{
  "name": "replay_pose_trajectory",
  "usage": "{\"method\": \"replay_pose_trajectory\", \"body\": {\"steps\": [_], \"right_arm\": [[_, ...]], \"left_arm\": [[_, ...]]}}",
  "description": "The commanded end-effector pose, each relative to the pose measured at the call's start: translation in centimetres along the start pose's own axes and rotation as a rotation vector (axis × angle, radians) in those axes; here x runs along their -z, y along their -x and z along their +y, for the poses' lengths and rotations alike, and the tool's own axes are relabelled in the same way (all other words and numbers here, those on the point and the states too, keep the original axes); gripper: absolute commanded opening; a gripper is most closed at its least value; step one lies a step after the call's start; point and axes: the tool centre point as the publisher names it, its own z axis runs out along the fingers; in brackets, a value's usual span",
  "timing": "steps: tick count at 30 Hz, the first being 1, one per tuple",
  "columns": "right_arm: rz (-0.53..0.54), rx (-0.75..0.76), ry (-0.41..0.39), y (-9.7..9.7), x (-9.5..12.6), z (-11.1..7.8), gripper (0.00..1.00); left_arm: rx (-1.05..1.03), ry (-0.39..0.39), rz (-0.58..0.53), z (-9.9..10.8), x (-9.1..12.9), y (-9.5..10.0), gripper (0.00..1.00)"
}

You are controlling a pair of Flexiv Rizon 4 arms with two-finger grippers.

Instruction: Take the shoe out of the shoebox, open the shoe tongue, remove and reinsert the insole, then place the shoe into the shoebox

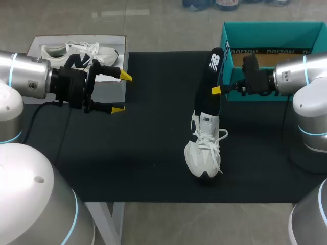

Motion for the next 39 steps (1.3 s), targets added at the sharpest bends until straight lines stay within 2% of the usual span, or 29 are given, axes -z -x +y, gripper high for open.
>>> {"method": "replay_pose_trajectory", "body": {"steps": [1,7,18,28,39], "right_arm": [[-0.013,0.003,-0.004,0.4,-0.3,0.3,0.0],[-0.027,0.013,-0.006,0.8,-0.4,0.0,0.0],[-0.057,0.014,-0.004,0.5,-0.3,-3.8,0.0],[-0.087,0.054,-0.039,-0.1,-0.4,-6.4,0.0],[-0.052,0.03,-0.111,-0.5,-2.6,-9.3,0.0]], "left_arm": [[-0.001,0.0,0.003,0.0,0.0,0.0,1.0],[-0.001,0.0,0.003,0.0,0.0,0.0,1.0],[-0.001,0.0,0.003,0.0,0.0,0.0,1.0],[-0.001,0.0,0.003,0.0,0.0,0.0,1.0],[-0.001,0.0,0.003,0.0,0.0,0.0,1.0]]}}
